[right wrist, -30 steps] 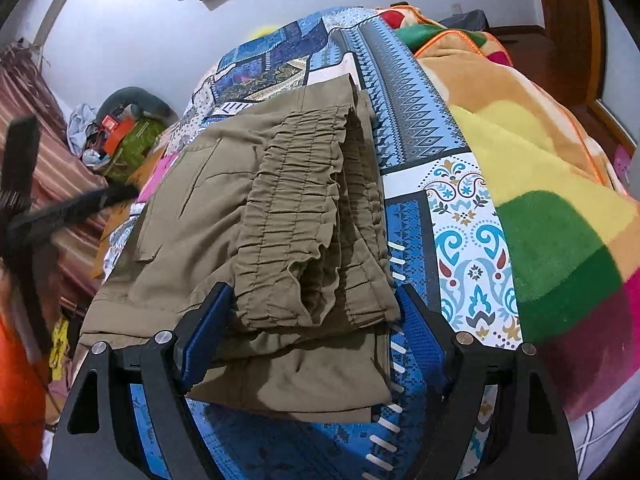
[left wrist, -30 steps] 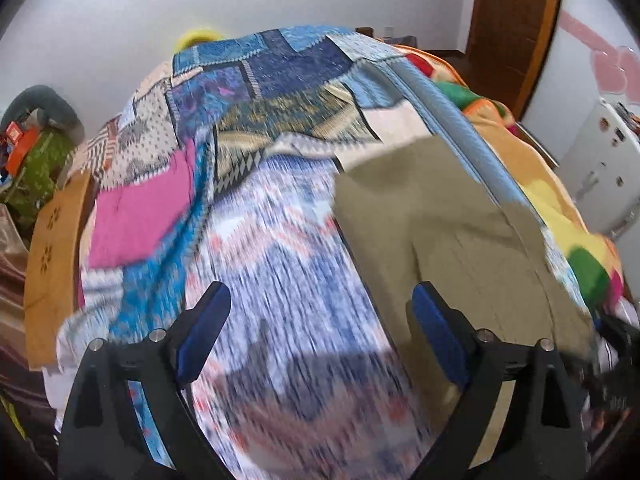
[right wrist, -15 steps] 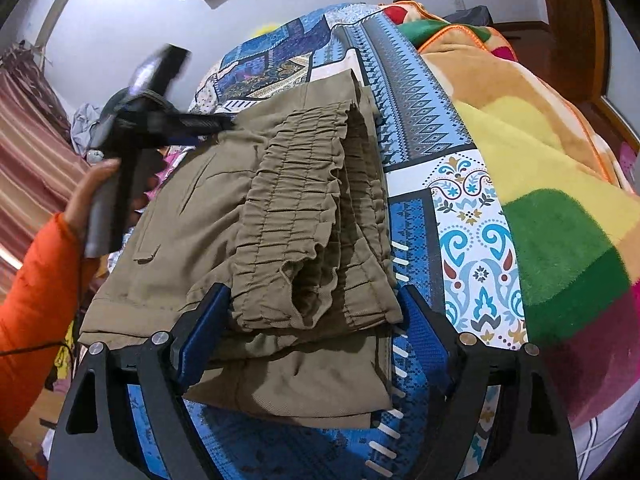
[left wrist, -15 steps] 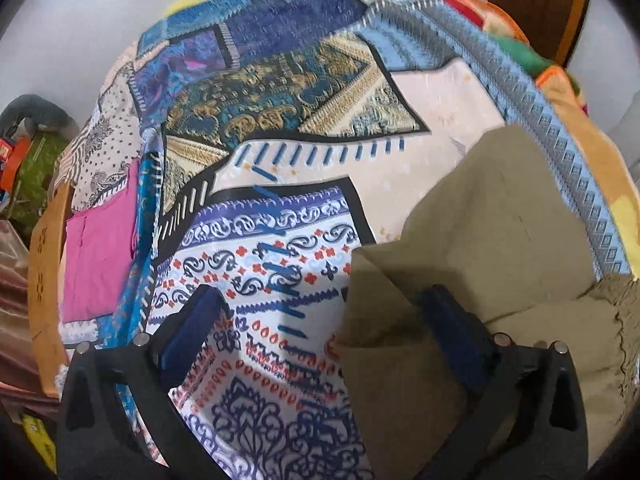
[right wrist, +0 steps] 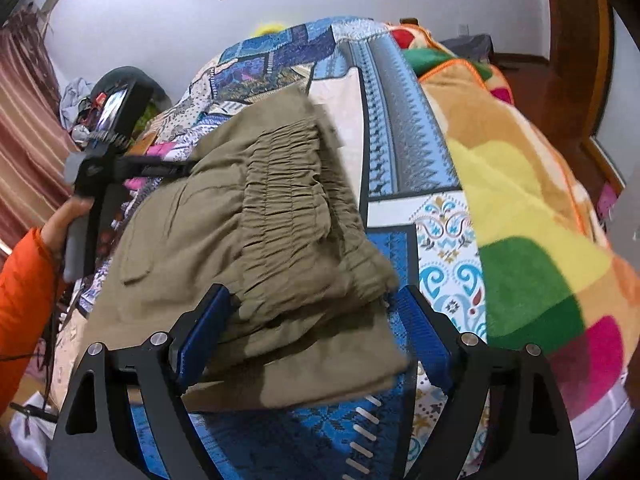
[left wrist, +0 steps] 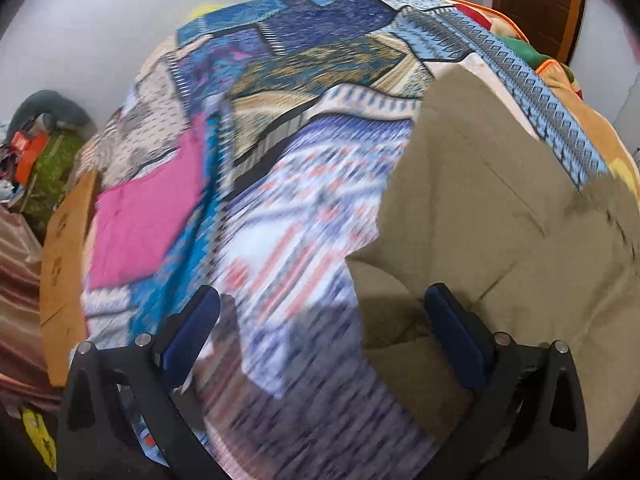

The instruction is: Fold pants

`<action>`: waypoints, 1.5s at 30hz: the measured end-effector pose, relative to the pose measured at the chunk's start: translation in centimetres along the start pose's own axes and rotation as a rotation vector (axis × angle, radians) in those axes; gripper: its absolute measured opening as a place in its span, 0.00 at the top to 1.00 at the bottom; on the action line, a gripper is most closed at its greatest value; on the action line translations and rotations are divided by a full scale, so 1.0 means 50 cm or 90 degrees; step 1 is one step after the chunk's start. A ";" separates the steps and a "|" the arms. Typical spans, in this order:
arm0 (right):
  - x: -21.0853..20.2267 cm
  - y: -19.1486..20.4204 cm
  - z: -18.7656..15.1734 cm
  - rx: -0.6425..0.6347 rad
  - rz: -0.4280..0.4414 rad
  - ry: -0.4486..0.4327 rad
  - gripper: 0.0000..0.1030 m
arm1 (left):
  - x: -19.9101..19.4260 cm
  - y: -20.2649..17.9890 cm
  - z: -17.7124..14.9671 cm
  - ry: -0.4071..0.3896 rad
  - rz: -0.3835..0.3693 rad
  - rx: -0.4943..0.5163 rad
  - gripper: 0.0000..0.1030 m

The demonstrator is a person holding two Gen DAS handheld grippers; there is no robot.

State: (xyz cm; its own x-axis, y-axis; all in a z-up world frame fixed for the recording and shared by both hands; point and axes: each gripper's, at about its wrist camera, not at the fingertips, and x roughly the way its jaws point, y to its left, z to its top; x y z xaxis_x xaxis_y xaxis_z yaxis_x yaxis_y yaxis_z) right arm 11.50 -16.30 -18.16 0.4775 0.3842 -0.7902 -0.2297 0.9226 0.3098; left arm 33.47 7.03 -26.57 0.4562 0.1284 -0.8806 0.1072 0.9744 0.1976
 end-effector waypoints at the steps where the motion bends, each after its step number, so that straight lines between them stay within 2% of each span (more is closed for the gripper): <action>1: -0.004 0.003 0.003 -0.003 -0.002 -0.004 0.19 | -0.014 0.016 -0.024 -0.005 0.004 -0.004 0.00; 6: -0.032 0.032 0.011 -0.031 0.012 -0.029 0.19 | -0.074 0.080 -0.127 -0.010 0.004 -0.054 0.00; 13: -0.009 0.089 0.006 -0.069 0.052 -0.018 0.19 | -0.143 0.129 -0.271 -0.014 -0.003 -0.115 0.00; 14: 0.000 0.095 0.004 -0.075 0.054 -0.014 0.23 | -0.149 0.135 -0.288 -0.014 -0.004 -0.127 0.00; 15: 0.015 0.102 0.002 -0.086 0.051 -0.005 0.35 | -0.154 0.141 -0.302 -0.013 -0.009 -0.143 0.00; 16: 0.025 0.105 0.001 -0.090 0.045 0.001 0.42 | -0.158 0.147 -0.312 -0.012 -0.018 -0.157 0.00; 18: 0.043 0.103 -0.003 -0.089 0.035 0.003 0.44 | -0.159 0.163 -0.329 -0.004 -0.038 -0.184 0.00; 21: 0.042 0.085 -0.006 -0.066 0.043 -0.007 0.54 | -0.155 0.176 -0.341 0.009 -0.038 -0.199 0.00; 23: 0.033 0.076 -0.009 -0.062 0.035 -0.010 0.54 | -0.155 0.183 -0.347 0.012 -0.010 -0.188 0.00; 26: 0.019 0.063 -0.014 -0.061 0.027 -0.007 0.54 | -0.158 0.194 -0.353 0.022 0.066 -0.174 0.00; 28: 0.006 0.060 -0.013 -0.067 0.008 -0.004 0.54 | -0.171 0.197 -0.350 0.019 0.069 -0.162 0.00; 30: -0.006 0.064 -0.004 -0.078 0.000 -0.006 0.54 | -0.196 0.197 -0.337 -0.009 0.062 -0.157 0.00; 33: -0.018 0.082 0.022 -0.097 0.018 -0.019 0.54 | -0.242 0.175 -0.295 -0.067 0.030 -0.132 0.00; 37: -0.013 0.125 0.066 -0.127 0.063 -0.042 0.54 | -0.292 0.117 -0.223 -0.150 -0.052 -0.091 0.00; 40: 0.013 0.164 0.093 -0.155 0.096 -0.043 0.54 | -0.294 0.066 -0.169 -0.177 -0.121 -0.053 0.14; 42: 0.032 0.178 0.101 -0.172 0.111 -0.038 0.54 | -0.281 0.028 -0.140 -0.175 -0.163 -0.028 0.29; 43: 0.042 0.181 0.103 -0.179 0.116 -0.034 0.54 | -0.271 0.012 -0.130 -0.168 -0.174 -0.016 0.34; 45: 0.067 0.185 0.105 -0.185 0.119 -0.014 0.54 | -0.244 -0.018 -0.116 -0.146 -0.187 0.012 0.53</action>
State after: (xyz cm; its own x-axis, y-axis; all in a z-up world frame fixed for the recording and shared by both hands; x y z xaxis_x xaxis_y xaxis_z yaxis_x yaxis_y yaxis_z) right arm 15.42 -6.33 -15.16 0.4213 0.5493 -0.7217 -0.5456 0.7891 0.2822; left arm 22.67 5.65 -18.48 0.5896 -0.2036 -0.7816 0.2789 0.9595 -0.0396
